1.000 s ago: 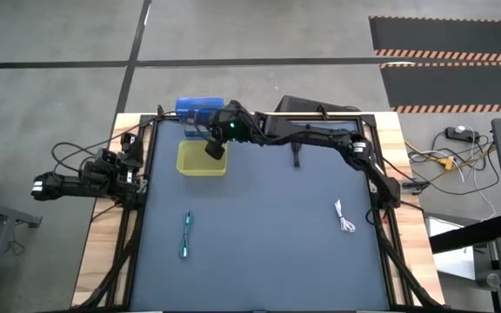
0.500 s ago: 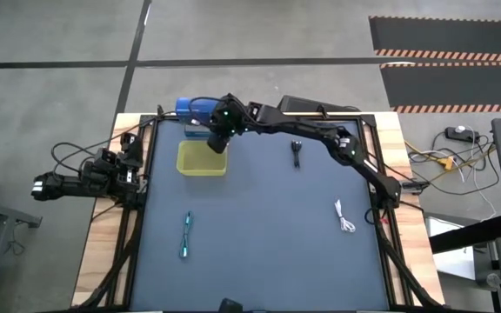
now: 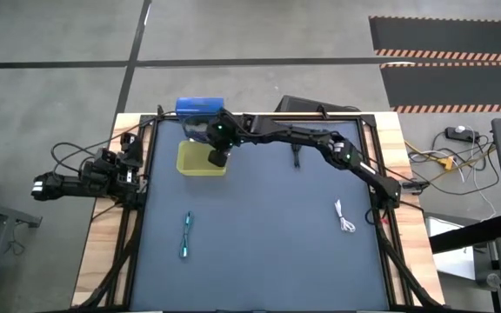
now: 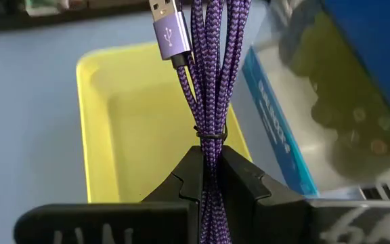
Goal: Pick and place USB-C Cables
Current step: Put the violet charger cable into the yellow bin
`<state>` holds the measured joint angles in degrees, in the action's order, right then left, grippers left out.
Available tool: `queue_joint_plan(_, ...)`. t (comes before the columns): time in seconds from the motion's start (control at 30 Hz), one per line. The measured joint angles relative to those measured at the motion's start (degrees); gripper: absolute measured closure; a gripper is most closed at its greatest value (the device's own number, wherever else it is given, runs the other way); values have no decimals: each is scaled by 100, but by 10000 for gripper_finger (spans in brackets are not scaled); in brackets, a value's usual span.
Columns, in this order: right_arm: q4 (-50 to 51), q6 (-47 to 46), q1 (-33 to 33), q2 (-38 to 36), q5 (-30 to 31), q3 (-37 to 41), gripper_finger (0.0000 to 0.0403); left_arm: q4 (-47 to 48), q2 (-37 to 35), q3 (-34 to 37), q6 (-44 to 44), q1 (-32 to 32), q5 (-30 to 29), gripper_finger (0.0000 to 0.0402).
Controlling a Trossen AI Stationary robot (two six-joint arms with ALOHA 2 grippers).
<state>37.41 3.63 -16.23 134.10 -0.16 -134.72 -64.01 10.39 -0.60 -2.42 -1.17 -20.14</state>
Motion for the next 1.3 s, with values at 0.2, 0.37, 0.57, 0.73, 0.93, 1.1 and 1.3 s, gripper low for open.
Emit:
queue_joint_plan(0.2,606,77,-15,2,29,0,381,2,0,0,0,0,-4,402)
queue_joint_plan(0.37,637,106,-17,20,68,0,369,2,0,0,0,2,-7,402)
queue_joint_plan(0.57,625,152,-17,22,173,0,361,2,0,2,2,2,-7,402)
queue_joint_plan(0.73,623,171,-17,24,171,0,360,2,0,2,2,2,-7,402)
queue_joint_plan(0.93,607,147,-10,26,173,128,360,2,0,2,2,0,-7,402)
queue_joint_plan(1.1,517,149,9,28,171,408,359,2,0,2,2,0,-7,402)
queue_joint_plan(1.3,520,141,9,31,173,557,354,3,0,4,4,0,-7,402)
